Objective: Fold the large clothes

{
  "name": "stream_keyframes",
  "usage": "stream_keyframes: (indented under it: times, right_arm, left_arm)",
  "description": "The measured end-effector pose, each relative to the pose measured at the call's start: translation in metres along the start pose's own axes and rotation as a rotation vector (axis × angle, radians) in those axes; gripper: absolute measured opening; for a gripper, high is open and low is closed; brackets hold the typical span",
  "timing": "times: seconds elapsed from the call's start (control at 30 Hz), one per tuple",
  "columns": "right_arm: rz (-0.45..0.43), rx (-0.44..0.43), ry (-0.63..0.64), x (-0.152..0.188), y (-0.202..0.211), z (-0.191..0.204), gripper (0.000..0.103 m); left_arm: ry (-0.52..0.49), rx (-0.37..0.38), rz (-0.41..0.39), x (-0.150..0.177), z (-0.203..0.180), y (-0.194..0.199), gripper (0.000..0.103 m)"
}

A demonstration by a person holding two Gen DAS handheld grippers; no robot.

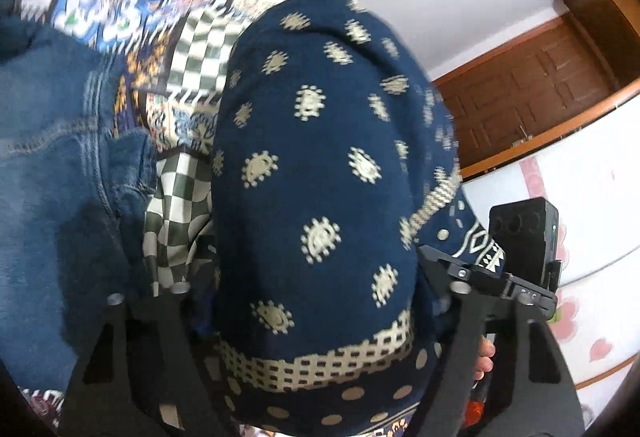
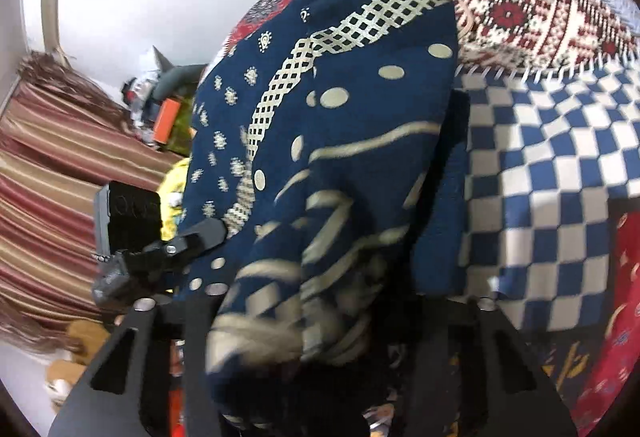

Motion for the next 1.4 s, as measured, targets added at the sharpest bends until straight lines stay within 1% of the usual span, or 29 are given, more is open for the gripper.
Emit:
stream_keyframes:
  times: [0.07,0.13,0.27,0.3,0.33,0.43,0.5,0.57,0.6,0.7,0.77,0.8,0.87,0.9,0.93,0.97,1.0,1.03,1.07,1.1,1.13,1.17,1.2,1.27,1.33,1.37,1.4]
  right_arm:
    - [-0.017,0.026,0.05,0.005,0.003,0.019,0.034]
    - [-0.031,0.036,0.087,0.006,0.006,0.038,0.033]
    - [-0.063,0.024,0.147,0.003,0.012,0.085,0.032]
    - [-0.075,0.016,0.169,0.002,0.012,0.102,0.033]
    - [-0.083,0.013,0.183,-0.001,0.013,0.107,0.033]
    - [-0.1,-0.007,0.242,-0.004,0.007,0.143,0.033]
    - [-0.105,-0.015,0.272,-0.007,-0.004,0.158,0.033]
    - [-0.099,-0.012,0.304,-0.006,-0.019,0.17,0.032]
    - [-0.09,-0.006,0.32,-0.005,-0.033,0.177,0.033]
    - [-0.048,0.0,0.334,-0.007,-0.069,0.179,0.032]
    - [-0.009,0.006,0.336,-0.008,-0.1,0.18,0.033]
    - [0.021,0.015,0.332,-0.008,-0.124,0.176,0.033]
    - [0.059,0.035,0.322,-0.006,-0.152,0.17,0.033]
    - [0.086,0.058,0.316,-0.004,-0.174,0.162,0.032]
    - [0.103,0.072,0.312,-0.003,-0.186,0.157,0.032]
    - [0.123,0.085,0.307,-0.002,-0.195,0.152,0.031]
    - [0.153,0.101,0.301,0.0,-0.208,0.146,0.031]
    - [0.182,0.118,0.295,0.004,-0.219,0.138,0.031]
    - [0.19,0.119,0.301,0.007,-0.223,0.136,0.032]
    - [0.191,0.107,0.318,0.011,-0.221,0.135,0.032]
    - [0.187,0.115,0.345,0.014,-0.218,0.134,0.033]
    - [0.184,0.131,0.356,0.015,-0.215,0.134,0.035]
    - [0.178,0.167,0.37,0.017,-0.21,0.132,0.04]
    - [0.163,0.205,0.384,0.02,-0.196,0.123,0.046]
    - [0.136,0.256,0.399,0.024,-0.176,0.111,0.047]
    - [0.121,0.288,0.408,0.024,-0.17,0.109,0.048]
    - [0.102,0.331,0.422,0.026,-0.16,0.105,0.051]
  left_arm:
    - [-0.032,0.002,-0.025,-0.002,-0.013,0.017,0.062]
    - [-0.056,0.003,-0.056,-0.005,-0.024,0.035,0.061]
    - [-0.086,0.017,-0.136,-0.016,-0.034,0.086,0.06]
    - [-0.096,0.019,-0.159,-0.018,-0.034,0.102,0.06]
    - [-0.109,0.019,-0.188,-0.02,-0.032,0.118,0.06]
    - [-0.13,0.005,-0.259,-0.027,-0.026,0.154,0.06]
    - [-0.13,-0.006,-0.289,-0.027,-0.018,0.175,0.06]
    - [-0.113,-0.019,-0.304,-0.03,-0.002,0.191,0.06]
    - [-0.096,-0.028,-0.31,-0.031,0.011,0.197,0.06]
    - [-0.028,-0.061,-0.312,-0.029,0.051,0.202,0.06]
    - [0.012,-0.094,-0.3,-0.024,0.079,0.198,0.061]
    - [0.033,-0.119,-0.289,-0.02,0.095,0.197,0.061]
    - [0.069,-0.161,-0.261,-0.013,0.125,0.189,0.061]
    - [0.093,-0.198,-0.231,-0.008,0.146,0.181,0.061]
    - [0.119,-0.243,-0.19,0.0,0.168,0.172,0.061]
    - [0.128,-0.266,-0.164,0.005,0.179,0.168,0.064]
    - [0.106,-0.267,-0.152,0.014,0.189,0.164,0.067]
    - [0.078,-0.229,-0.177,0.019,0.191,0.168,0.068]
    - [0.072,-0.215,-0.184,0.021,0.19,0.171,0.069]
    - [0.069,-0.218,-0.181,0.024,0.19,0.173,0.071]
    - [0.062,-0.231,-0.179,0.026,0.187,0.175,0.072]
    - [0.056,-0.242,-0.18,0.027,0.185,0.176,0.074]
    - [0.043,-0.267,-0.18,0.029,0.18,0.178,0.076]
    - [0.018,-0.322,-0.185,0.034,0.173,0.183,0.08]
    - [-0.008,-0.362,-0.189,0.042,0.163,0.19,0.085]
    - [-0.015,-0.375,-0.188,0.044,0.164,0.19,0.088]
    - [-0.024,-0.393,-0.18,0.052,0.162,0.192,0.088]
Point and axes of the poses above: each gripper's, at about its wrist camera, not at the fingertips, and y roughly against the way its jaws point, z to its left, x to its underside, the point moved 5 cm from there along -y, roughly the way its jaws point, and after that the axes turned 5 degrees about -y, right-handed, at the moved point
